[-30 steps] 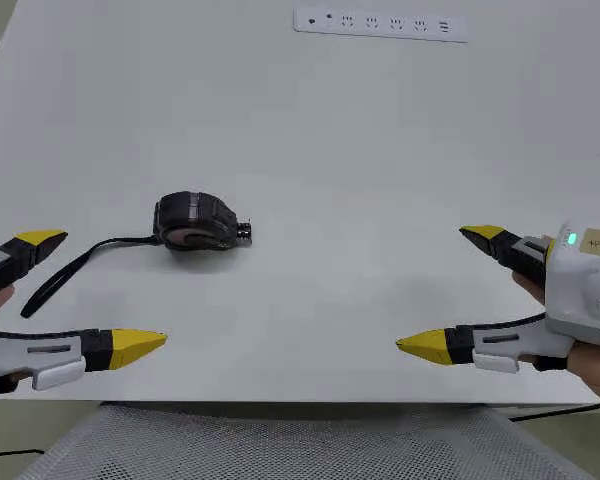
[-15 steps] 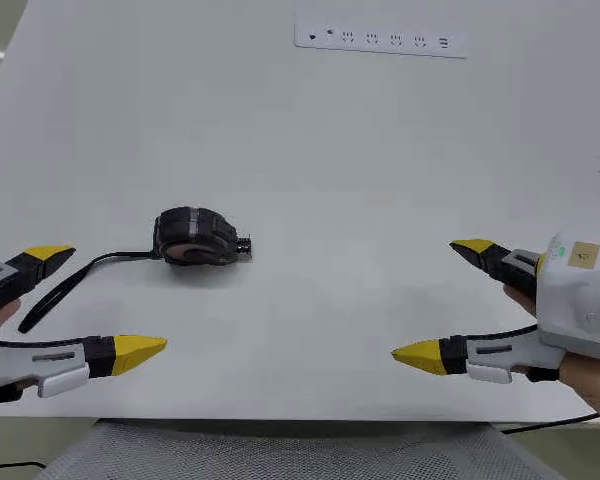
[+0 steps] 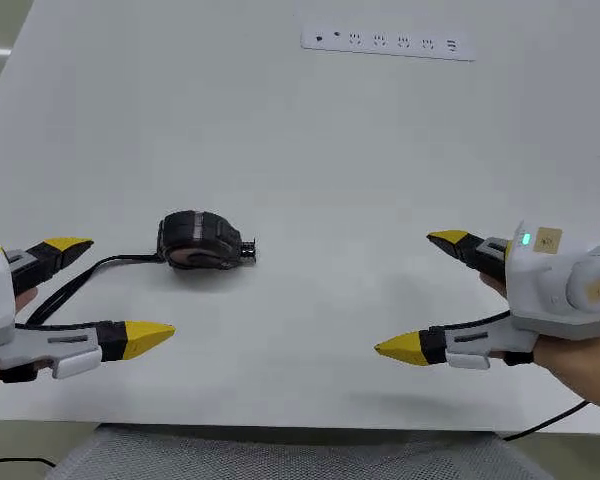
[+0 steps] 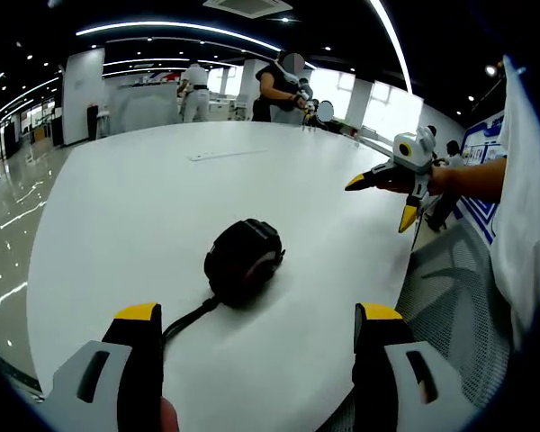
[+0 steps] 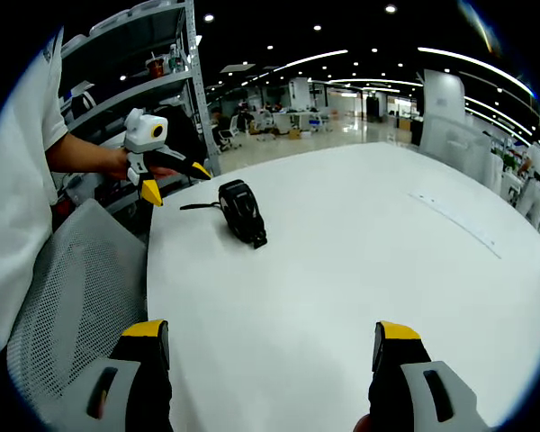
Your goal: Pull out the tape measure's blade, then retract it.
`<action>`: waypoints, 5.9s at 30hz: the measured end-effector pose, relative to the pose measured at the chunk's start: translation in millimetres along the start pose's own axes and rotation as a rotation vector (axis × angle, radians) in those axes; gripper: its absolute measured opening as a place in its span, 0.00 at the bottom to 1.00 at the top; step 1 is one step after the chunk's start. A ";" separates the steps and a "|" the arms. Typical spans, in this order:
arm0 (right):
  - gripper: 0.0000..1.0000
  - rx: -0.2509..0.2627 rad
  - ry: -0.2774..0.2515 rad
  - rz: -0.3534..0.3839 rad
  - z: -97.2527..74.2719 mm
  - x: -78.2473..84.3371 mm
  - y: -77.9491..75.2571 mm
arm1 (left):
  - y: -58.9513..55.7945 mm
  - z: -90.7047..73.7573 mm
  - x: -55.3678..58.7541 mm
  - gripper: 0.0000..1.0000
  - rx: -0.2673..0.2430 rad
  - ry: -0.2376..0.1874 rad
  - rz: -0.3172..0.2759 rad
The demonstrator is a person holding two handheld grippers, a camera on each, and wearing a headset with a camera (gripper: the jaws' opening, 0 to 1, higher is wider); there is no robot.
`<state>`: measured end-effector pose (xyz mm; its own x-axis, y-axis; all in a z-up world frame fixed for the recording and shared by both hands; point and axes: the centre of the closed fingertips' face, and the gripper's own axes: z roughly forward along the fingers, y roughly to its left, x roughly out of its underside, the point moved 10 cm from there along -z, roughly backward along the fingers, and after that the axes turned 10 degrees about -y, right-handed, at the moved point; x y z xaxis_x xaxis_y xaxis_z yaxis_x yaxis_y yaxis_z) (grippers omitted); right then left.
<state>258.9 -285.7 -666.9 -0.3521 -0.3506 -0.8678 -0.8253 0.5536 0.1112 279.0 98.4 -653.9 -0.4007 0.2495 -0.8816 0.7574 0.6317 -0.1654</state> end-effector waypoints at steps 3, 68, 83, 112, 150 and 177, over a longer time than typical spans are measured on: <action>0.93 -0.015 0.003 -0.009 6.1 -1.5 -1.5 | 0.7 4.6 -0.7 0.84 0.014 0.005 0.012; 0.91 -0.158 0.069 -0.118 65.9 -15.5 -19.5 | 40.9 81.6 -15.1 0.42 0.296 0.254 0.374; 0.91 -0.171 0.071 -0.118 69.4 -14.9 -16.8 | 43.2 88.6 -12.7 0.27 0.309 0.257 0.424; 0.69 -0.209 0.009 -0.146 117.4 -25.5 -14.9 | 46.2 93.4 -14.8 0.26 0.373 0.287 0.495; 0.22 -0.306 -0.038 -0.238 176.1 -25.8 -5.6 | 44.7 93.5 -14.6 0.26 0.373 0.294 0.493; 0.11 -0.320 -0.060 -0.275 181.6 -23.4 -4.5 | 44.7 93.1 -14.6 0.25 0.377 0.301 0.506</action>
<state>351.1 -142.8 -735.1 -0.0815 -0.4022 -0.9119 -0.9835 0.1805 0.0083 366.8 54.6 -689.6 -0.0354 0.6728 -0.7389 0.9941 0.0999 0.0433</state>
